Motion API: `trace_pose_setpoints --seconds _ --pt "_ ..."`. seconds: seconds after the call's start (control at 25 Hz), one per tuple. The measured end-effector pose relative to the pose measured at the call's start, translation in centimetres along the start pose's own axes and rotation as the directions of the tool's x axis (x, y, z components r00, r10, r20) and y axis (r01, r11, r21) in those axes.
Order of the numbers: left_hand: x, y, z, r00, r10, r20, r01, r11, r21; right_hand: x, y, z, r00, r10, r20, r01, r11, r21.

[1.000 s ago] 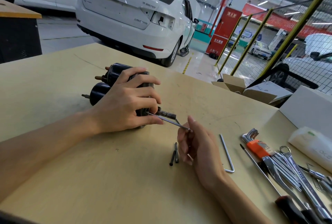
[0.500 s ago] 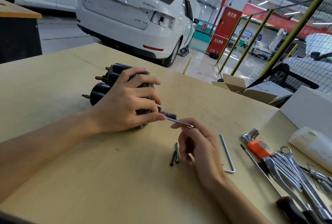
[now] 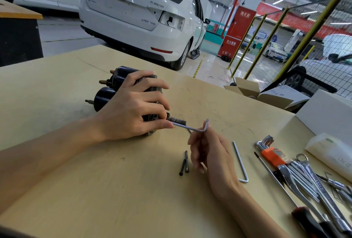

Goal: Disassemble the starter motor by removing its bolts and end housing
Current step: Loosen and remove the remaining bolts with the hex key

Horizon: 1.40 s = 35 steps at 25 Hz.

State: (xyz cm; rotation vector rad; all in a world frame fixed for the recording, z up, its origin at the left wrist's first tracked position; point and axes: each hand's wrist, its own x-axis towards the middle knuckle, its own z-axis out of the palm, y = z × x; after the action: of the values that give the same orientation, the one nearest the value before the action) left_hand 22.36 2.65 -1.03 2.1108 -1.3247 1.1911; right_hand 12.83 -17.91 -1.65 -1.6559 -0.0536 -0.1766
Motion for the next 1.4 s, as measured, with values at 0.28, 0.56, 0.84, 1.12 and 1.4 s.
trace_pose_setpoints --seconds 0.28,0.56,0.84,1.12,1.4 --pt "-0.03 -0.05 0.01 1.000 -0.002 0.008 0.002 1.000 0.014 -0.06 0.08 -0.09 0.997 -0.058 0.052 0.056 0.998 0.022" --pt "-0.09 -0.12 0.00 1.000 -0.003 0.016 0.002 1.000 0.018 -0.13 0.50 -0.13 0.985 -0.131 0.109 0.134 0.991 -0.018" --pt "0.03 -0.08 0.00 1.000 0.001 0.019 -0.001 1.000 -0.002 -0.10 0.43 -0.14 0.986 -0.149 0.080 0.157 0.983 -0.091" --pt "0.01 -0.05 0.05 1.000 -0.008 0.007 0.008 1.000 0.007 -0.07 0.29 0.15 0.994 -0.098 -0.052 0.092 0.989 -0.112" --pt "0.07 0.01 -0.03 1.000 -0.005 0.001 0.005 1.000 0.016 0.00 -0.03 0.08 0.998 -0.027 -0.062 0.027 1.000 -0.008"
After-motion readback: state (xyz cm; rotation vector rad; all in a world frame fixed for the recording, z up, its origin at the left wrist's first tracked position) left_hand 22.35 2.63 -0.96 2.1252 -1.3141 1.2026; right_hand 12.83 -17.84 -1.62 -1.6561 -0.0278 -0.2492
